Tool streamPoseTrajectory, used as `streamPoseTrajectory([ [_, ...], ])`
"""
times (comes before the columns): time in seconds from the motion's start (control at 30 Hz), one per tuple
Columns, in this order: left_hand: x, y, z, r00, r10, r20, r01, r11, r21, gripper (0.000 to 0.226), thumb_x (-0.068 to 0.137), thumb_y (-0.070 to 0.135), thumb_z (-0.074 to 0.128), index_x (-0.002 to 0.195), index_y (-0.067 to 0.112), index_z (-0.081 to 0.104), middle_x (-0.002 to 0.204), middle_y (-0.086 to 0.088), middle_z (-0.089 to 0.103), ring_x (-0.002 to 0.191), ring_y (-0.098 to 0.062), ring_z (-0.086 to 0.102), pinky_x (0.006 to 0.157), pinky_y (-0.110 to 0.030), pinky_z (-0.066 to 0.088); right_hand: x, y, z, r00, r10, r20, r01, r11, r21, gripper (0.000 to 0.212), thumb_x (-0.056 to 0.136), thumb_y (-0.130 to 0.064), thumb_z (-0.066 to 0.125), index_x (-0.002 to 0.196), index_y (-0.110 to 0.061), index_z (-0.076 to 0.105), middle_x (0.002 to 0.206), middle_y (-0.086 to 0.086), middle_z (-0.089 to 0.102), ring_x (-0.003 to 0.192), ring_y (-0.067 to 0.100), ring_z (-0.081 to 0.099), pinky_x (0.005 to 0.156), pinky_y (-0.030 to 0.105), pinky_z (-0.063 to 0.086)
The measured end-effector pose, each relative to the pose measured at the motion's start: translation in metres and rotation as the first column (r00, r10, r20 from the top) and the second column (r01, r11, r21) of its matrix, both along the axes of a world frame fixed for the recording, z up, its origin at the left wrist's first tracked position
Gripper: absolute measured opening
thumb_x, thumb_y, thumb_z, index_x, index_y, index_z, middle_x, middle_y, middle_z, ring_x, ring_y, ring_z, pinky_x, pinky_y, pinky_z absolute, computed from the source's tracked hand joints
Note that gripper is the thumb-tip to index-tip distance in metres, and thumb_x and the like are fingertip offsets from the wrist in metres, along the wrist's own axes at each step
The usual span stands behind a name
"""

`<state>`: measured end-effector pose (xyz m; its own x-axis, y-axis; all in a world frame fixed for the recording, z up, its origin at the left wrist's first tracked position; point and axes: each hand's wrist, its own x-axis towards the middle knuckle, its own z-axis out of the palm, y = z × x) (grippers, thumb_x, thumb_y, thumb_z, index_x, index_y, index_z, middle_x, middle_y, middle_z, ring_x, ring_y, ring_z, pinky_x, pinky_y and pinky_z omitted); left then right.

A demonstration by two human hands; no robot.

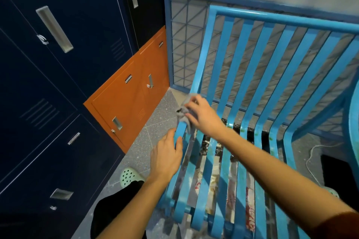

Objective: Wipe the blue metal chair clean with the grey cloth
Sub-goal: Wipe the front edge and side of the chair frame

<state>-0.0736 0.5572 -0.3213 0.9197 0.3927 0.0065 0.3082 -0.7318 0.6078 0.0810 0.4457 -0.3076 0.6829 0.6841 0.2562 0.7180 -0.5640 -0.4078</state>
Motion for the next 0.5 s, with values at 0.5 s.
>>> streamPoseTrajectory([
  [0.5,0.001,0.002,-0.005,0.999,0.020,0.032,-0.018,0.999,-0.051,0.036,0.105,0.033,0.037,0.137,0.024,0.049,0.089,-0.002,0.065,0.077,-0.024,0.061,0.066,-0.037,0.046,0.020,0.003,-0.007,0.983,0.184,0.001,-0.184,0.983,-0.023,0.020,0.099,-0.029,0.049,0.110,-0.012,0.051,0.109,0.002,0.039,0.084,0.023,0.052,0.075,0.041,0.048],
])
